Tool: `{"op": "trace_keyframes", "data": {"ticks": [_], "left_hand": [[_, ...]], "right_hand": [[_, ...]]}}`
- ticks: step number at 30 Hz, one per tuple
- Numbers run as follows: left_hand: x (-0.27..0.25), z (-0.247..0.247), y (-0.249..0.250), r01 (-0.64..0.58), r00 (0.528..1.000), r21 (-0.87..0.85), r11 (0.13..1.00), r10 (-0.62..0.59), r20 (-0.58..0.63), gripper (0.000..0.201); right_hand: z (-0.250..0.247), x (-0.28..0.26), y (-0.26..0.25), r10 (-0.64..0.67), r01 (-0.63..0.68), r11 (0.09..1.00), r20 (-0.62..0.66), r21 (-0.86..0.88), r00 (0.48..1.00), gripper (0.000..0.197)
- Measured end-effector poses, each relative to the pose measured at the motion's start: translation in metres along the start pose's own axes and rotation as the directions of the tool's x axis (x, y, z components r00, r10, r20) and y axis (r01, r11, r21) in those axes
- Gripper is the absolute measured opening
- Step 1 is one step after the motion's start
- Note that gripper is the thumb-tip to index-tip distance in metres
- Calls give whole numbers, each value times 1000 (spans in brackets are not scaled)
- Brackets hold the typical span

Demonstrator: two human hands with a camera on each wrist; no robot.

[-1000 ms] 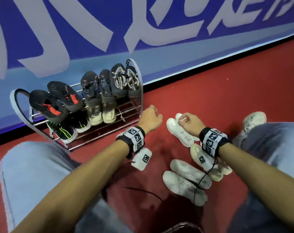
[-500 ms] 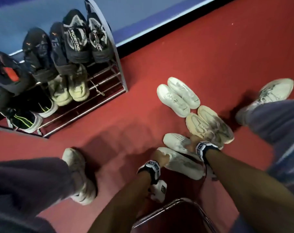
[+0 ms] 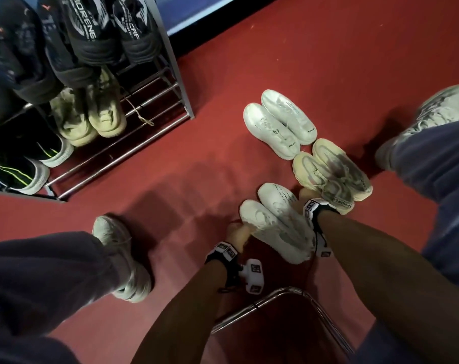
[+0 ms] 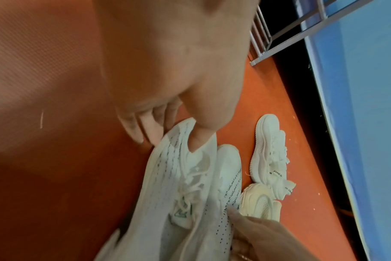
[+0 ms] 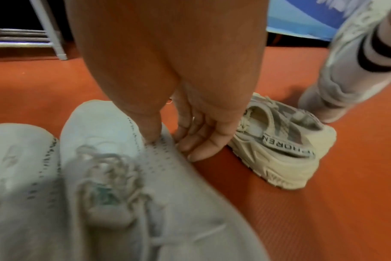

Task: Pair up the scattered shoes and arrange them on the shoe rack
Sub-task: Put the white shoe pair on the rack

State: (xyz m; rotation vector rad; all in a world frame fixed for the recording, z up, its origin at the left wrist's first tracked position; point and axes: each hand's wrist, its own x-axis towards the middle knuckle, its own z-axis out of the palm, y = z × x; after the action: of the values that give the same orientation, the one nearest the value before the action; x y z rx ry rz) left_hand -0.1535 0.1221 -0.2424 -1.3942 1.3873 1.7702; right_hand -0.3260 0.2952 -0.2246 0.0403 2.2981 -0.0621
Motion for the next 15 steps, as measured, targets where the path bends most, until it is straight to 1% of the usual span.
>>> {"op": "trace_keyframes", "data": {"ticks": [1, 2, 3, 4, 5, 6, 7, 8, 9, 10, 11, 13, 14, 15], "left_hand": [[5, -8, 2, -66, 997, -36, 997, 64, -50, 13], [9, -16, 6, -121, 990, -108, 987, 113, -79, 17], [11, -25, 13, -167, 985, -196, 966, 153, -85, 19], [16, -34, 17, -208, 977, -223, 952, 190, -98, 18], [23, -42, 20, -232, 970, -197, 952, 213, -114, 27], [35, -50, 18, -248, 965, -136, 959, 232, -121, 40], [56, -59, 9, -235, 966, -76, 969, 223, -133, 48], [71, -66, 1, -187, 975, -43, 981, 181, -127, 53], [79, -70, -7, -151, 981, -6, 988, 149, -124, 56], [74, -71, -8, -130, 985, 22, 991, 132, -115, 57], [74, -72, -12, -113, 989, 23, 993, 115, -93, 54], [55, -68, -8, -112, 991, 4, 994, 112, -70, 42], [53, -67, -10, -101, 993, -4, 995, 101, -63, 43], [46, -66, -8, -101, 993, 1, 995, 101, -53, 51]], "right_hand": [[0, -1, 0, 3, -3, 999, -7, 39, 1000, 55], [2, -1, -1, 5, -3, 997, -22, 80, 1000, 56], [4, -2, -3, -5, 10, 988, -38, 155, 999, 55], [8, -4, -7, -13, 22, 967, -40, 253, 999, 50], [15, -3, -12, -26, 31, 933, -19, 358, 999, 42], [18, -6, -19, -44, 29, 897, 25, 441, 999, 37], [23, -8, -26, -68, 23, 858, 68, 512, 995, 37], [28, -10, -33, -87, 7, 833, 118, 553, 989, 41], [31, -14, -41, -107, -10, 811, 165, 584, 980, 49], [34, -16, -45, -123, -15, 814, 197, 581, 973, 54], [37, -18, -49, -137, -6, 819, 205, 574, 969, 56], [44, -16, -49, -132, 8, 826, 181, 563, 975, 56], [46, -17, -49, -125, 10, 829, 167, 560, 978, 57], [48, -15, -47, -123, 11, 819, 157, 573, 980, 55]]}}
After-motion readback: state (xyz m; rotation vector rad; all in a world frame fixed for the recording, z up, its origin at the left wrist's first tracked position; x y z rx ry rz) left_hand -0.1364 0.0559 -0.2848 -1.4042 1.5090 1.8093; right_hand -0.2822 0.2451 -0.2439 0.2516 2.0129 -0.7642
